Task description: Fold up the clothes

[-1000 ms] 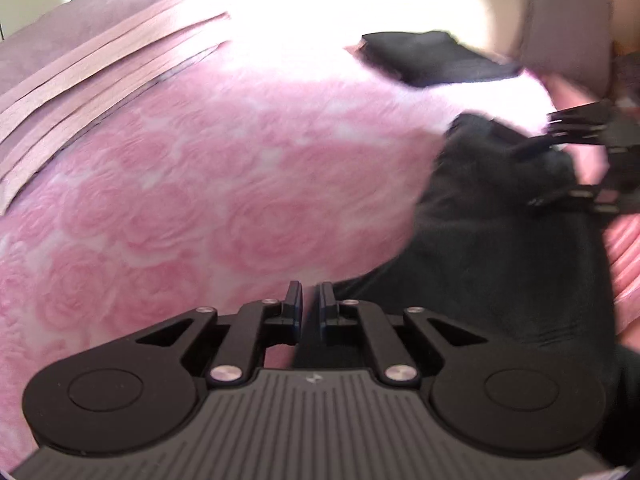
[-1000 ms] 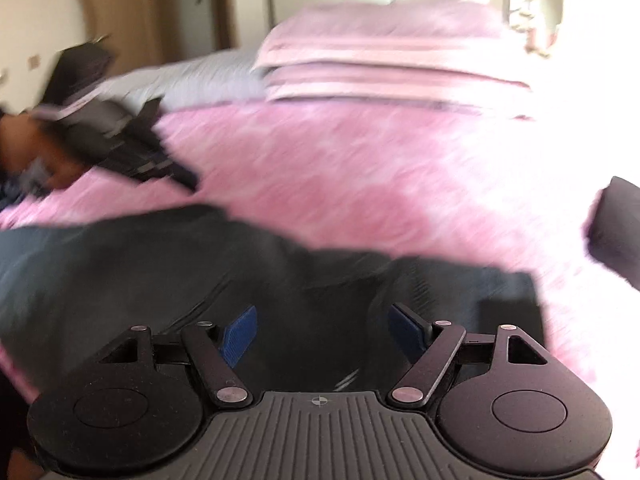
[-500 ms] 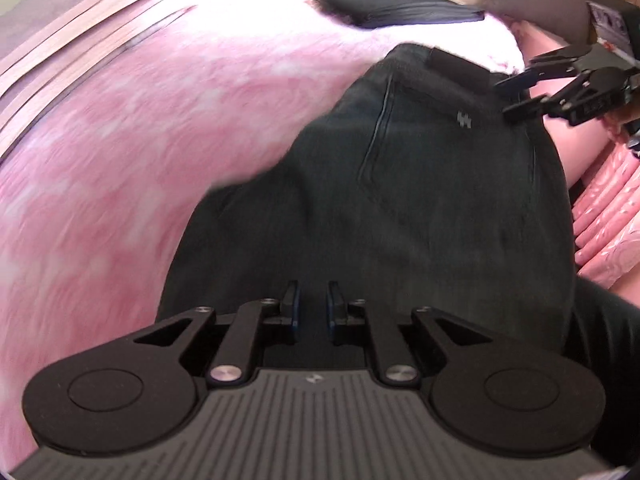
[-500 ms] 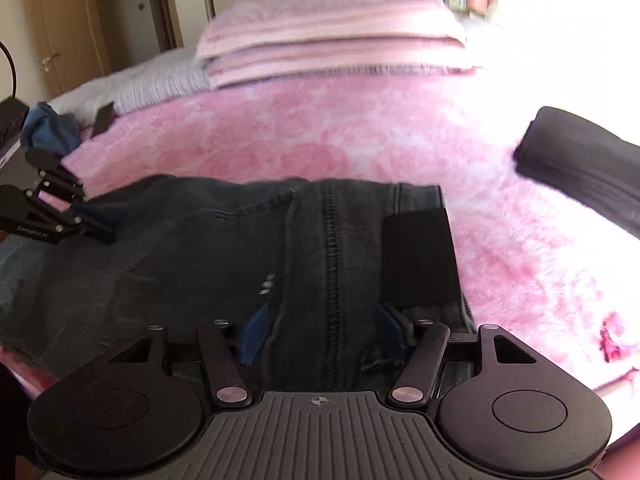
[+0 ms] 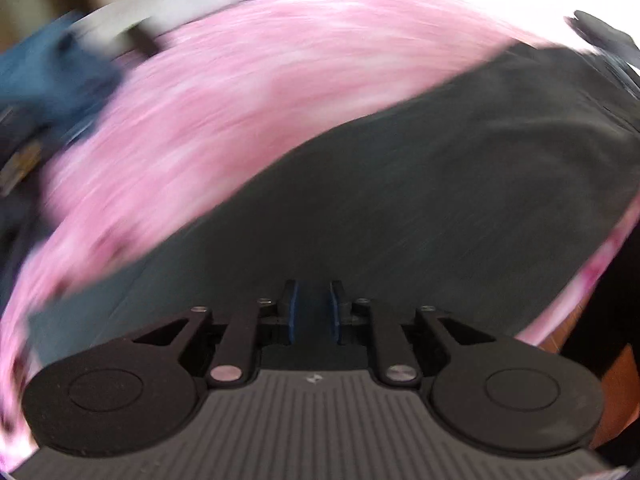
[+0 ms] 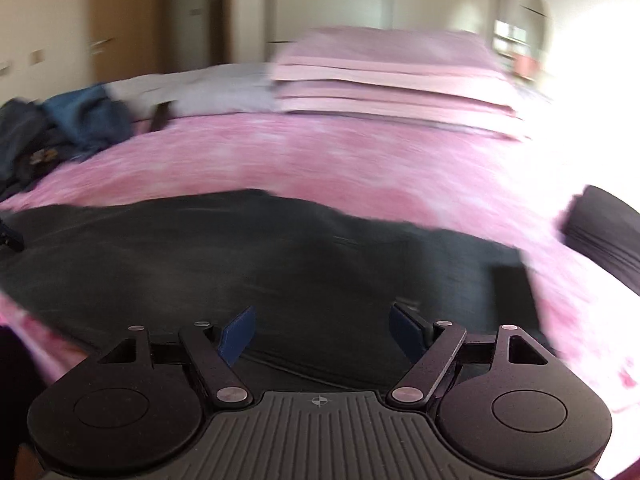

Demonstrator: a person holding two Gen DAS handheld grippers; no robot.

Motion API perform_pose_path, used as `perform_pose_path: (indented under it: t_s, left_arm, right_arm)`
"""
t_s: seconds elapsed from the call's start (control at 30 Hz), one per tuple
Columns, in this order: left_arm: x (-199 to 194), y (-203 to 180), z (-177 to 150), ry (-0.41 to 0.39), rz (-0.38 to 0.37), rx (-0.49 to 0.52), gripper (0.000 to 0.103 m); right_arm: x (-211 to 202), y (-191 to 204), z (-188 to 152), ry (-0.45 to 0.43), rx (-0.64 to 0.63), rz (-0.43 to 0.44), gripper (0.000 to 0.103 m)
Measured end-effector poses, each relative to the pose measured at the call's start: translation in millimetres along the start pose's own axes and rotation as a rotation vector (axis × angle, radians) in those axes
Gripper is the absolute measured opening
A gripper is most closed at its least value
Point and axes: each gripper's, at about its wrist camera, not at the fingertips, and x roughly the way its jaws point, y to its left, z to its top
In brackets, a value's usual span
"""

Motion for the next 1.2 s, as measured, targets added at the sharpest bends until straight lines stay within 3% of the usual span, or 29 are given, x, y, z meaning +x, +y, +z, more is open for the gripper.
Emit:
perform_pose_path:
  t_s: [0.13,0.3,0.5,0.67,0.87,1.07,1.2]
  left_arm:
    - [-30.7,61.6,-47.4,-0.012,0.101,-0.13,0.015]
    - [-64.6,101.8,-77.7,-0.072,0.153,-0.212,0.015]
    - [-96.0,98.7,-106.6,-0.137,0.179,-0.088,0.02]
    - [-106.1,82.8,-123.2,-0.201,0.202,-0.007,0.028]
    - [-96.2,75.5,-138.6,-0.153,0.27,0.107,0.032]
    - [-86.5,92.1,-147.7,-0.096,0.256,0.074,0.032]
    - [-82.8,95.4,-148.9,-0.082,0.247,0.073,0.032]
  right_arm:
    - [30.2,58.3,5.7,0.045,-0.071,0.123,0.077]
    - [58.8,124.3,18.5,0.058,-0.143,0.232,0.077]
    - [80.1,217.3,32.8,0.041,-0.291,0.367,0.077]
    - [93.6,304.9,33.8,0.009,-0.498,0.489,0.077]
    - [108.1,399.6,30.4,-0.056,-0.715,0.619,0.077]
    - [129.6,478.8,28.5,-0.108,-0.844,0.708,0.077]
    - [146.6,510.8,25.6,-0.092,-0.894,0.709,0.077]
